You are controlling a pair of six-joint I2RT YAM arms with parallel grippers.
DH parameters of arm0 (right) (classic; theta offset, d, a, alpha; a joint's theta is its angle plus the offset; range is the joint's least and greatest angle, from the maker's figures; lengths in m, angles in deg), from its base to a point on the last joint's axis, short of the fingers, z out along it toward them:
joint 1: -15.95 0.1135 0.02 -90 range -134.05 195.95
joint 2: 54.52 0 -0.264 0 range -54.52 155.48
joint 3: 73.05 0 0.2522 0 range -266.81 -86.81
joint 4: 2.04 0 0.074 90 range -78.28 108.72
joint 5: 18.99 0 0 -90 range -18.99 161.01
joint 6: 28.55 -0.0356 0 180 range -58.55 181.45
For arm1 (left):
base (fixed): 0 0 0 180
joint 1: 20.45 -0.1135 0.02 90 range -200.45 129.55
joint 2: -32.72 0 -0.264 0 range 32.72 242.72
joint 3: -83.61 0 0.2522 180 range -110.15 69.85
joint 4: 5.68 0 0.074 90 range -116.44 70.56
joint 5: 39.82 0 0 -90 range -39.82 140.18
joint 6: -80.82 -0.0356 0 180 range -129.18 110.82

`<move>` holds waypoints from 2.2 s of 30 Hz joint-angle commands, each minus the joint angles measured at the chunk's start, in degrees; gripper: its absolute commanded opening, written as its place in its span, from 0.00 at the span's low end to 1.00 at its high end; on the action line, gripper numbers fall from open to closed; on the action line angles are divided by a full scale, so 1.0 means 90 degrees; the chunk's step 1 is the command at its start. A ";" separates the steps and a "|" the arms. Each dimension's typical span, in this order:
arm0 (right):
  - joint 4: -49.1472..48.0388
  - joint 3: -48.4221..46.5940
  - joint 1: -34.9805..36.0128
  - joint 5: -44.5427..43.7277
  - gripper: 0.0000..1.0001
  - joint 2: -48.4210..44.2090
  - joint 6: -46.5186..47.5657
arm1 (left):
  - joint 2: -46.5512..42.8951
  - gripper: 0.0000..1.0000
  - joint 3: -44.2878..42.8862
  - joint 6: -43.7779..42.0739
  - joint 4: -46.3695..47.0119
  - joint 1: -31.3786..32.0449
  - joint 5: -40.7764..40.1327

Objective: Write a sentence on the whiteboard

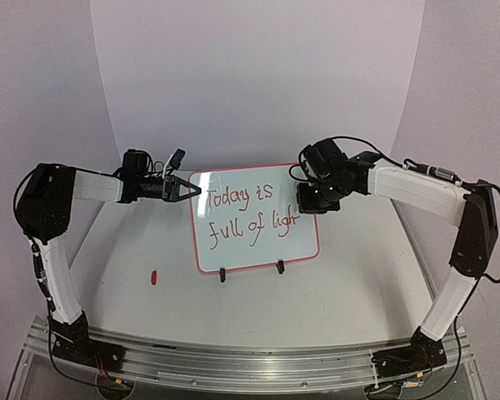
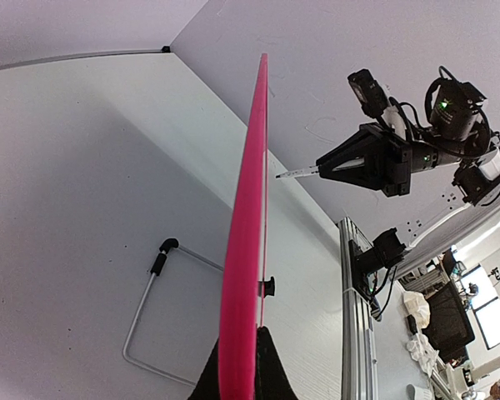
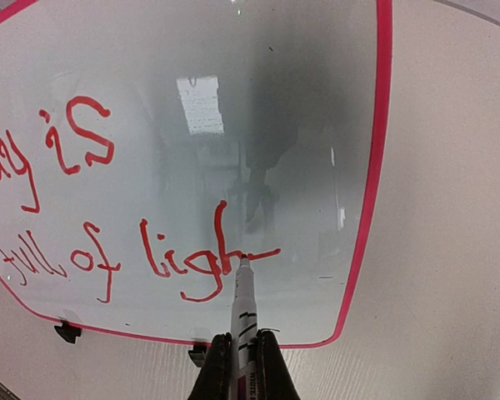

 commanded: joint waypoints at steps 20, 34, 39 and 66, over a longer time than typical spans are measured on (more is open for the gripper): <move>-0.0168 -0.0277 -0.0093 -0.0430 0.00 0.0335 -0.0068 | 0.0141 0.00 0.0153 -0.0784 -0.0040 0.0088 -0.0902; -0.0256 -0.0287 -0.0100 -0.0406 0.00 0.0372 -0.0060 | 0.0147 0.00 0.0146 -0.0796 -0.0048 0.0088 -0.0889; -0.0245 -0.0254 -0.0103 -0.0269 0.00 0.0413 -0.0096 | 0.0155 0.00 0.0136 -0.0796 -0.0059 0.0089 -0.0890; -0.0013 0.0184 -0.0100 -0.0126 0.00 0.0387 -0.0405 | 0.0129 0.00 0.0159 -0.0786 -0.0048 0.0088 -0.0902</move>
